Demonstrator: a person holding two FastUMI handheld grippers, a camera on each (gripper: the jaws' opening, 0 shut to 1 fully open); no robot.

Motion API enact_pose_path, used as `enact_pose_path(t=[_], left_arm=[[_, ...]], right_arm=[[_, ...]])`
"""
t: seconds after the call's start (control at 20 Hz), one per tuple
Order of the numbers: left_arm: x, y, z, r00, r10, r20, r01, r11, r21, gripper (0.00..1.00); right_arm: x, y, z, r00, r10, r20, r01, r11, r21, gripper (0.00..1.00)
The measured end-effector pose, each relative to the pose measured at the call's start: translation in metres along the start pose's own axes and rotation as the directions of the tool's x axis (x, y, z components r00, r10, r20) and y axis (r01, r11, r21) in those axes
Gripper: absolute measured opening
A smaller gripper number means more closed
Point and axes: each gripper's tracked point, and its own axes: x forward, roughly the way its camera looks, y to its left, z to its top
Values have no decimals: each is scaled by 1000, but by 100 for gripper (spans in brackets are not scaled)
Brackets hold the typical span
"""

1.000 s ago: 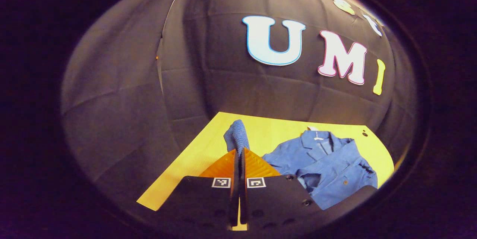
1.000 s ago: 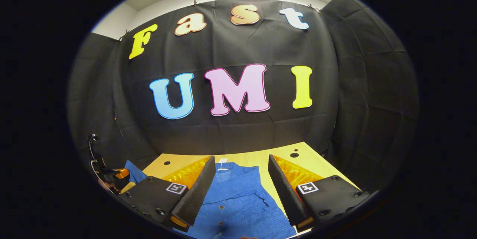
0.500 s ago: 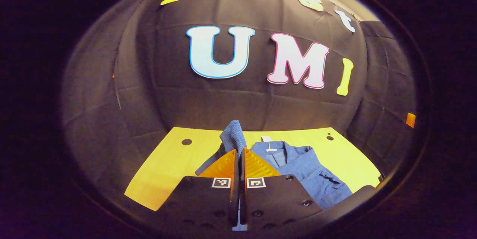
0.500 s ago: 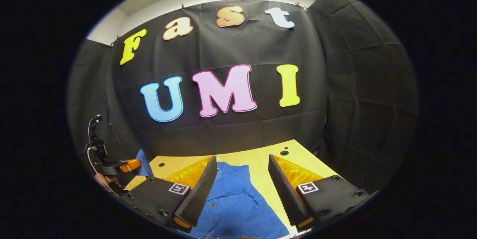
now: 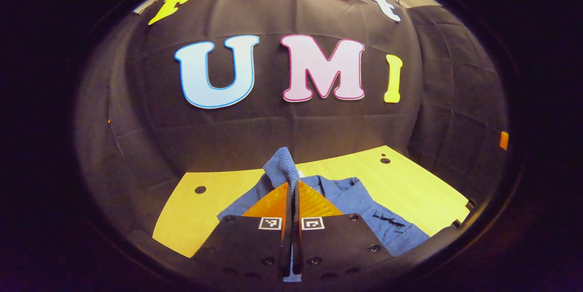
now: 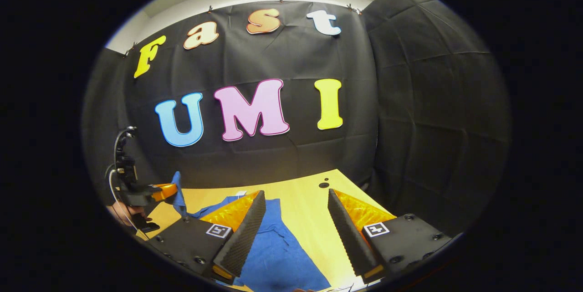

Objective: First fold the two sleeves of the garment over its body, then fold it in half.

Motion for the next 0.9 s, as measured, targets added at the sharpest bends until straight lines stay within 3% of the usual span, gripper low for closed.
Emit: enact_pose_path(t=[0.55,0.75,0.9], left_arm=[[79,-96,-21,983,-115,-140,131,986,106,4],[88,-119,-17,977,-184,-111,187,982,9,14],[78,-119,5,975,-222,-15,220,973,-64,43]], right_arm=[[-10,-48,1,996,-83,-16,83,996,-18,89],[-5,-55,-2,995,-92,-28,91,996,-22,89],[0,-54,-9,996,-82,-45,81,996,-28,89]])
